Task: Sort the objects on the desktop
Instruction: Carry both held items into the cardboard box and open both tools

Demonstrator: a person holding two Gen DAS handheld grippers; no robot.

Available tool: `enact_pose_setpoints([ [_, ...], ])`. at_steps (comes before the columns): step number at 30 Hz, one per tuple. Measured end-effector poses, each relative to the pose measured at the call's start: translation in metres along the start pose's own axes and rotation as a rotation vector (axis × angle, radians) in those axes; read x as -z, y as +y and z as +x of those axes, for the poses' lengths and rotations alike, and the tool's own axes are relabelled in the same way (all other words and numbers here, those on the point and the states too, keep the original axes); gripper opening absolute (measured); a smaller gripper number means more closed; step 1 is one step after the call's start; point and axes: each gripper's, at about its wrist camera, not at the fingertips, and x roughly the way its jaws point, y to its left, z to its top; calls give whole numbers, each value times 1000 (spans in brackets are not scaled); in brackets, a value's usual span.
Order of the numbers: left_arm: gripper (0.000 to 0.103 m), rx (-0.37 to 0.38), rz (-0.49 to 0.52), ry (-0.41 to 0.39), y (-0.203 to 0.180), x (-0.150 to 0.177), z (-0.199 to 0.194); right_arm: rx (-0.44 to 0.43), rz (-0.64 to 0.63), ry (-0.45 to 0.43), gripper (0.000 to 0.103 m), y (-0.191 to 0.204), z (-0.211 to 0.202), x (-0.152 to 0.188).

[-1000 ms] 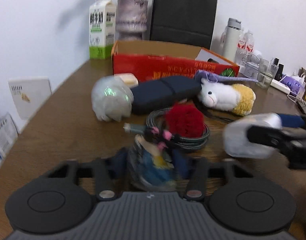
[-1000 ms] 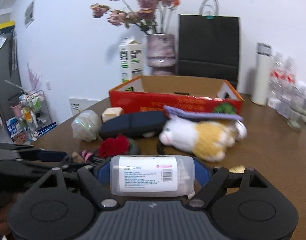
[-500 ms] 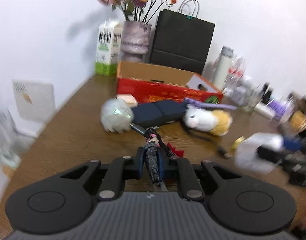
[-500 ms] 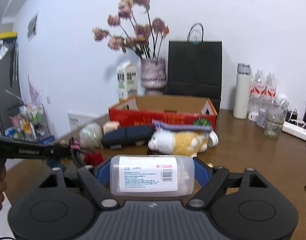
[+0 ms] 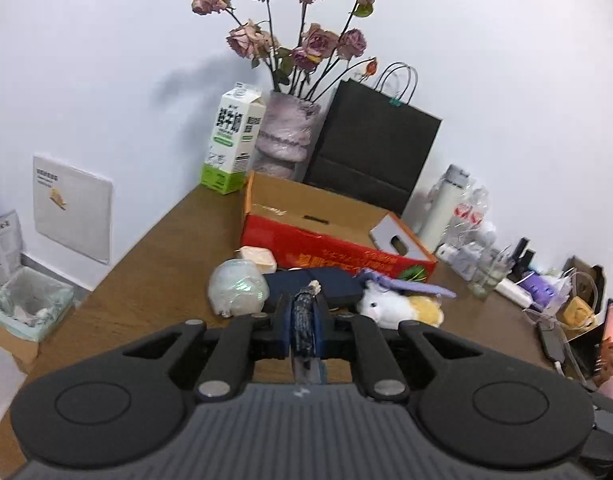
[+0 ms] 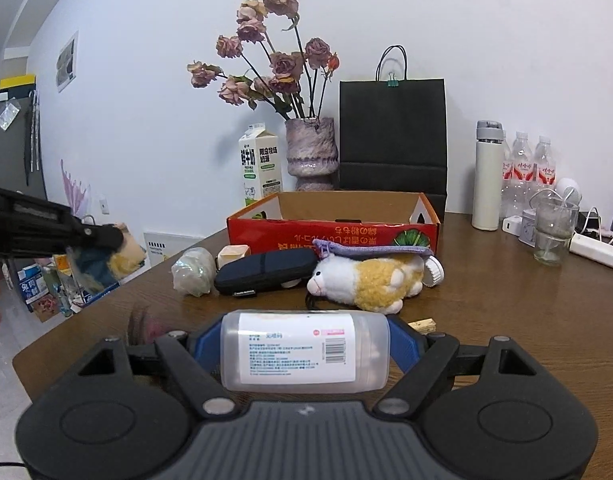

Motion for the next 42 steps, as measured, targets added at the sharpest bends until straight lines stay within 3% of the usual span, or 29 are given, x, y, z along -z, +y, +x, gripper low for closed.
enact_pose_setpoints([
  [9, 11, 57, 20, -15, -8, -20, 26, -6, 13, -66, 81, -10, 0, -23],
  [13, 11, 57, 12, -4, -9, -53, 66, -53, 70, -106, 81, -32, 17, -57],
  [18, 11, 42, -3, 59, -6, -106, 148, -26, 131, -108, 81, -67, 77, -108],
  [21, 11, 49, 2, 125, -5, -136, 206, -27, 153, -47, 81, -89, 135, -143],
  [24, 11, -24, 56, 173, -6, -157, 273, 27, 104, 27, 81, -104, 207, -179],
  [30, 11, -114, 68, 316, 8, -164, 384, 139, 58, 254, 81, -115, 349, -210],
  [32, 12, -118, 60, 355, 13, -159, 404, 171, 25, 328, 81, -114, 387, -208],
  [35, 12, -147, 137, 384, 11, -150, 417, 241, -20, 399, 81, -112, 426, -198],
  [39, 13, -125, 200, 374, 7, -149, 416, 231, -42, 422, 81, -105, 446, -186],
  [42, 17, -186, 256, 402, 5, -145, 422, 261, -77, 433, 82, -101, 452, -177],
])
